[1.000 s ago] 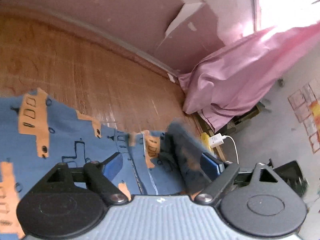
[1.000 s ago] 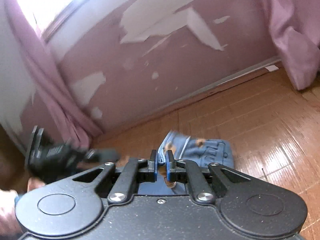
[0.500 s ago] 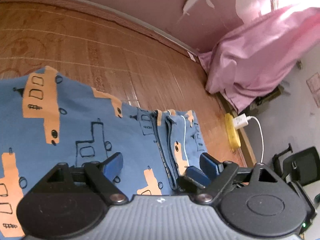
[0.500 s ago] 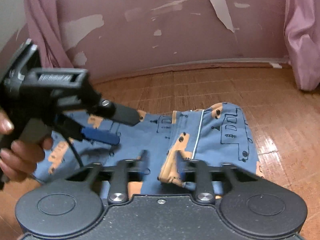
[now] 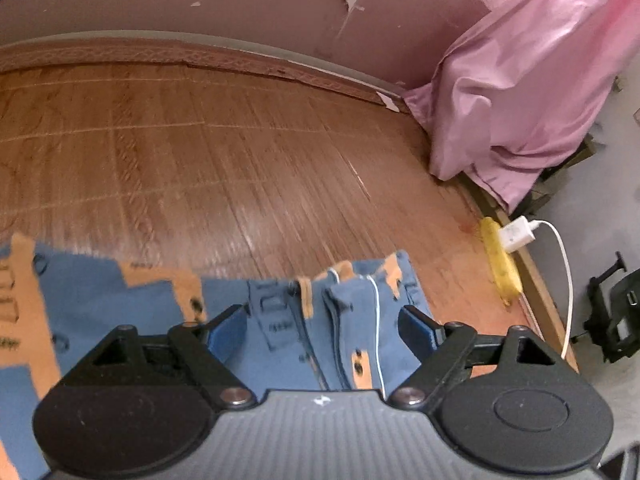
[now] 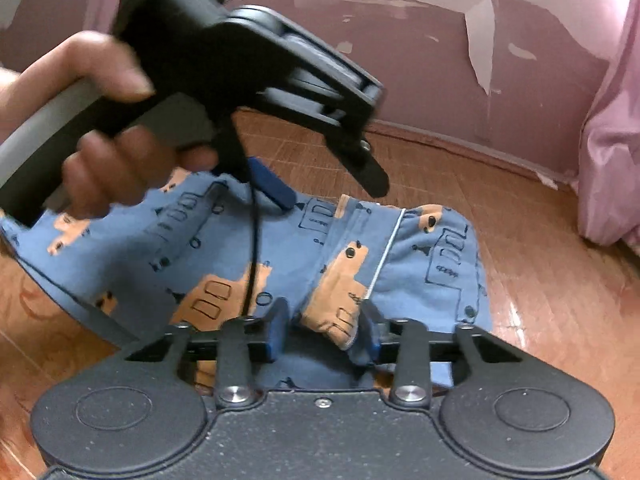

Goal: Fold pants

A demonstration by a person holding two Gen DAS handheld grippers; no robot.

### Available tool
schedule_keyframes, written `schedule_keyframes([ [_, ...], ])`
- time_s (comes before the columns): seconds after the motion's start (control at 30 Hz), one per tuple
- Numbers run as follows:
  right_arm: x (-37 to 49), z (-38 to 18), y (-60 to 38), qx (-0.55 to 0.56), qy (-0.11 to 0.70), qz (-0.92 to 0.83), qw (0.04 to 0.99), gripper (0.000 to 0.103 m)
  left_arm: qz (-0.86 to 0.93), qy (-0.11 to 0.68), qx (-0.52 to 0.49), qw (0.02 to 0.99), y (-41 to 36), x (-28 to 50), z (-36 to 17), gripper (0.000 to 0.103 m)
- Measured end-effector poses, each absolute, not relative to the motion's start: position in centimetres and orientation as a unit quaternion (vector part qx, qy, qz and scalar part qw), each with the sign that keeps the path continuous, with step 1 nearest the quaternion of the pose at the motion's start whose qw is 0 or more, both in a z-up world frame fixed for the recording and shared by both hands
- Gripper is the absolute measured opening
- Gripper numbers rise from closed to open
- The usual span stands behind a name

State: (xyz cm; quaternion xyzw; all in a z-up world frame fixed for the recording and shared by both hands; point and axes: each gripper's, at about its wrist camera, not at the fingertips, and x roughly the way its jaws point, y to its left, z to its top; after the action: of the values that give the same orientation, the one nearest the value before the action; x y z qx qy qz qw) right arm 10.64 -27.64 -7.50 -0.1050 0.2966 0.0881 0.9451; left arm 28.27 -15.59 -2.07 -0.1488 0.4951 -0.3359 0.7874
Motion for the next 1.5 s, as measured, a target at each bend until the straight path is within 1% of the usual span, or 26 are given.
schedule_keyframes([
  [0.03, 10.5, -7.4, -27.8, -0.106, 0.296, 0.089, 0.945, 0.034, -0.334, 0.499, -0.148, 0.786, -16.0, 28.5, -2.2, 0.078],
  [0.07, 10.5, -7.4, -27.9, -0.106, 0.296, 0.090, 0.945, 0.031, -0.336, 0.503, -0.149, 0.782, -16.5, 28.6, -2.3, 0.075],
  [0.1, 10.3, -7.3, -27.9, -0.109, 0.294, 0.090, 0.945, 0.028, -0.337, 0.506, -0.146, 0.781, -16.8, 28.7, -2.3, 0.069],
  [0.13, 10.2, -7.3, -27.9, -0.111, 0.292, 0.090, 0.946, 0.027, -0.336, 0.507, -0.138, 0.782, -17.2, 28.7, -2.3, 0.061],
  [0.17, 10.2, -7.3, -28.0, -0.110, 0.291, 0.090, 0.946, 0.025, -0.332, 0.507, -0.126, 0.785, -17.6, 28.6, -2.3, 0.057],
  [0.23, 10.2, -7.1, -28.2, -0.103, 0.292, 0.092, 0.946, 0.023, -0.320, 0.505, -0.105, 0.794, -18.2, 28.6, -2.1, 0.034],
  [0.27, 10.2, -7.0, -28.3, -0.102, 0.292, 0.093, 0.946, 0.021, -0.314, 0.510, -0.100, 0.794, -18.5, 28.7, -2.1, 0.029],
  [0.33, 10.3, -6.9, -28.4, -0.103, 0.292, 0.092, 0.946, 0.019, -0.308, 0.514, -0.105, 0.793, -18.7, 28.9, -2.0, 0.017],
  [0.37, 10.3, -6.8, -28.5, -0.101, 0.292, 0.091, 0.947, 0.019, -0.310, 0.515, -0.111, 0.791, -18.9, 28.9, -1.9, 0.013],
  [0.57, 9.4, -6.0, -28.6, -0.100, 0.283, 0.085, 0.950, 0.017, -0.301, 0.507, -0.097, 0.802, -19.7, 28.1, -0.9, 0.011],
  [0.73, 8.0, -4.3, -28.3, -0.119, 0.257, 0.079, 0.956, 0.017, -0.304, 0.498, -0.104, 0.806, -19.4, 27.4, 1.1, 0.010],
  [0.9, 6.7, -1.7, -27.3, -0.130, 0.230, 0.084, 0.961, 0.017, -0.310, 0.477, -0.110, 0.815, -17.8, 26.3, 3.9, 0.010],
  [1.03, 6.0, -0.5, -25.9, -0.130, 0.222, 0.095, 0.962, 0.017, -0.312, 0.469, -0.120, 0.818, -15.6, 25.7, 5.4, 0.010],
  [1.2, 5.7, -0.6, -23.0, -0.140, 0.228, 0.124, 0.956, 0.017, -0.299, 0.465, -0.119, 0.824, -12.5, 24.6, 5.1, 0.010],
  [1.5, 6.5, -2.2, -17.3, -0.169, 0.252, 0.182, 0.935, 0.017, -0.260, 0.479, -0.150, 0.825, -5.4, 24.1, 1.9, 0.010],
])
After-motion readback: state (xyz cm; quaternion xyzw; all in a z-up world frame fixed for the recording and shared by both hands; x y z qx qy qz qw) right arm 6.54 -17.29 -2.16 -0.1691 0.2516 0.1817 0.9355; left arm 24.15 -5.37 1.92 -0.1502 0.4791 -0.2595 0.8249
